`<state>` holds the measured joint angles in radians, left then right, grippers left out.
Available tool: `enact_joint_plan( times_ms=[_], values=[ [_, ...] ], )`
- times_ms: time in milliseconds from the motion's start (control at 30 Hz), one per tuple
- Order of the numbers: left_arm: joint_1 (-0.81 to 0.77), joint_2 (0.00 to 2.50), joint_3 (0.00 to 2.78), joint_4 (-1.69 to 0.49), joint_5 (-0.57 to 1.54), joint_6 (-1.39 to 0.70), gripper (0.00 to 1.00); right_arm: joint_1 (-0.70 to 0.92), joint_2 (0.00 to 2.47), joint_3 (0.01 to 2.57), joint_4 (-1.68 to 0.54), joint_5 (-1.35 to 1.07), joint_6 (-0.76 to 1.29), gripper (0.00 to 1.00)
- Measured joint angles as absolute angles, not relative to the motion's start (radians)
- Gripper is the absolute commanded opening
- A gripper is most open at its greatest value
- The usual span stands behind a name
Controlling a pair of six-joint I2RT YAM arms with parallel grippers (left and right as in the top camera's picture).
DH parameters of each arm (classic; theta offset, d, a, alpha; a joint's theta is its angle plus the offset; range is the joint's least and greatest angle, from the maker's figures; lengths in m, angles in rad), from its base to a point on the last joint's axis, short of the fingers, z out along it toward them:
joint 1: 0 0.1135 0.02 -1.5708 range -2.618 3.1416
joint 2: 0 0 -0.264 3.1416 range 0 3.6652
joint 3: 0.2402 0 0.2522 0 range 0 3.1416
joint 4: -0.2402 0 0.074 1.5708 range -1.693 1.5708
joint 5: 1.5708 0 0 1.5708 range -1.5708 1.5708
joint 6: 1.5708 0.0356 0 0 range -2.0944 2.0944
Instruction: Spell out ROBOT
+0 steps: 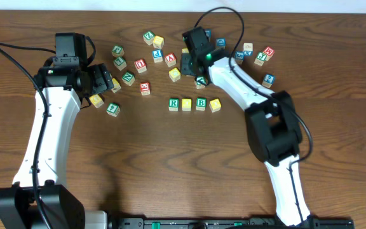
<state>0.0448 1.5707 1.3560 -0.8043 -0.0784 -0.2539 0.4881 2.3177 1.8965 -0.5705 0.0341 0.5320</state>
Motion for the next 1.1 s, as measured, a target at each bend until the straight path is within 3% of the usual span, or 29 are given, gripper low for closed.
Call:
enact_joint_plan(
  times_ms=[333,600,1100],
  values=[
    [0.045,1.571,1.356,-0.804,-0.081,-0.254,0.90,0.418,1.972,1.902,-0.883,0.034,0.507,0.25],
    [0.045,1.571,1.356,-0.794,-0.082,-0.254,0.90,0.358,1.924,1.884,-1.134,0.038,0.477,0.23],
    [0.045,1.571,1.356,-0.788,-0.082,-0.254,0.90,0.354,1.930,1.468,-0.839,0.038,0.457,0.30]
  ],
)
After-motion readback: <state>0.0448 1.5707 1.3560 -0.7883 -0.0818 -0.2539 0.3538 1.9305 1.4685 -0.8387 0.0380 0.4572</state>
